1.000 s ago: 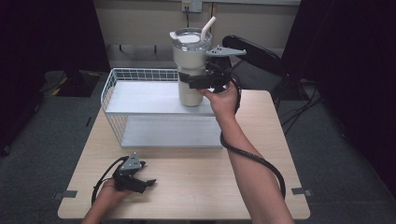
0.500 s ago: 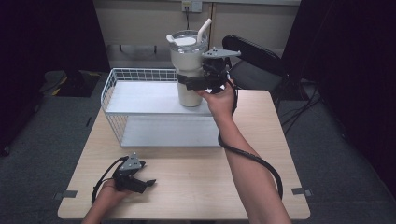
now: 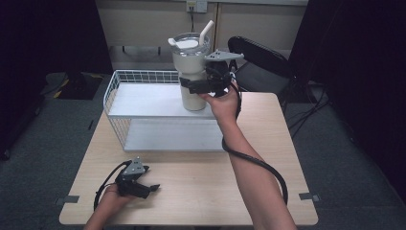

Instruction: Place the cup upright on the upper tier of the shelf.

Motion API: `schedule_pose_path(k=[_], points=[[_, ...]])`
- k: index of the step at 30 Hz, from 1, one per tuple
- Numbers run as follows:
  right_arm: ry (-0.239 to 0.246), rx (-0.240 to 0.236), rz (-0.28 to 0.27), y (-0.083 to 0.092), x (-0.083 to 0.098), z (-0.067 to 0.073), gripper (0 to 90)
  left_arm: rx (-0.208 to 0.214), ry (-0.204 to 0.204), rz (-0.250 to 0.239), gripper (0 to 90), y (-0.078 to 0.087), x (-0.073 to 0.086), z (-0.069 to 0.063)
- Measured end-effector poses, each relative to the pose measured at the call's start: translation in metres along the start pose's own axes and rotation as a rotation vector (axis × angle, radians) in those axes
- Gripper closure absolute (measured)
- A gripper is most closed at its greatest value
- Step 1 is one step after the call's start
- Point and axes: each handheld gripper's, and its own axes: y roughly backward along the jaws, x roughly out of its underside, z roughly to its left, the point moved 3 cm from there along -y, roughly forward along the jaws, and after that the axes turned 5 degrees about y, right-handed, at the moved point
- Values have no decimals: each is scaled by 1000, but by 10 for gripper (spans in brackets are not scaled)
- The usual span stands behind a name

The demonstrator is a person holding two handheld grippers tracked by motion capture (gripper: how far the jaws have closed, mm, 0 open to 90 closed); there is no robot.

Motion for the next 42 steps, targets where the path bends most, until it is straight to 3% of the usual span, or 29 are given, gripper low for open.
schedule_pose_path(k=[19, 24, 29, 42], points=[[-12, -26, -18, 1, 7, -5, 90, 0, 0, 0, 150, 0, 0, 0], [-5, -38, -45, 3, 11, -5, 89, 0, 0, 0, 150, 0, 0, 0], [16, -37, -50, 5, 13, -4, 88, 0, 0, 0, 150, 0, 0, 0], [6, -14, -34, 6, 14, -1, 87, 0, 0, 0, 150, 0, 0, 0]])
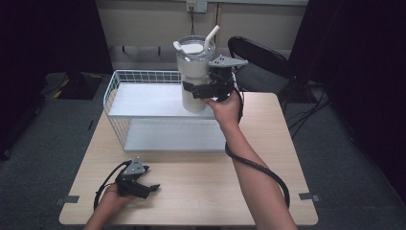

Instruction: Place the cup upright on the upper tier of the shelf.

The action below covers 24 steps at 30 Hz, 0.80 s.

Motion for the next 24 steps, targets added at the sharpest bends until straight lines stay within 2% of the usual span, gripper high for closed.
schedule_pose_path(k=[5, 10, 24], points=[[1, 7, 26, 0, 3, 0, 87, 0, 0, 0, 150, 0, 0, 0], [35, 28, 67, 0, 5, 3, 90, 0, 0, 0, 150, 0, 0, 0], [41, 60, 90, 4, 7, 6, 91, 0, 0, 0, 150, 0, 0, 0]])
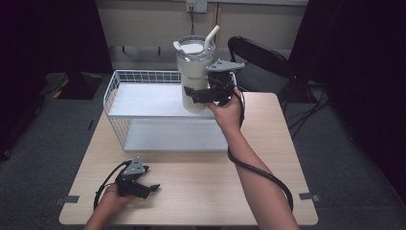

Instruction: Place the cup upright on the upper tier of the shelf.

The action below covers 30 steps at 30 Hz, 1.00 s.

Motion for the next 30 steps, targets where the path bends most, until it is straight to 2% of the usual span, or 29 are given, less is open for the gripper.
schedule_pose_path(k=[18, 30], points=[[8, 0, 2, 16, 5, 2, 113, 0, 0, 0, 150, 0, 0, 0], [6, -63, -1, 35, 11, 10, 113, -5, 8, 0, 150, 1, 1, -1]])
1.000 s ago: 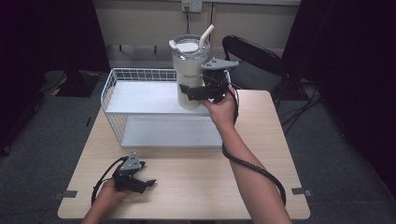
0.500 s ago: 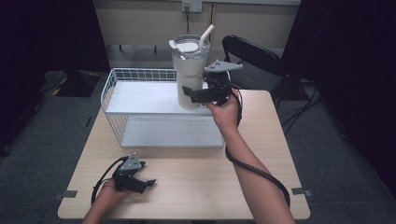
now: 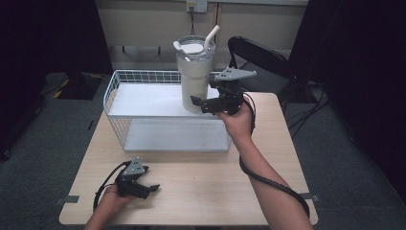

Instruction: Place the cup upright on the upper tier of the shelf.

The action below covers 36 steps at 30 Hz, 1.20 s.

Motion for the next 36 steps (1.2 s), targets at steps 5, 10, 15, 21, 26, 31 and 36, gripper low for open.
schedule_pose_path(k=[5, 10, 15, 21, 26, 31, 36], points=[[5, -31, -8, 7, 1, 6, 122, -1, 1, 0, 150, 0, 0, 0], [14, -71, -5, 13, 4, 15, 130, -2, 2, 0, 150, 0, 0, 0], [35, -87, -8, 18, 6, 23, 130, -2, 1, 0, 150, 0, 0, 0], [43, -125, -14, 23, 10, 33, 131, -4, -4, 1, 150, 0, 0, 0], [35, -146, -15, 28, 15, 37, 131, -2, 2, 0, 150, 0, 0, 0], [36, -172, -20, 33, 24, 39, 134, -2, 1, 1, 150, 0, 0, 0], [35, -193, -21, 39, 34, 41, 136, -2, 2, 0, 150, 0, 0, 0]])
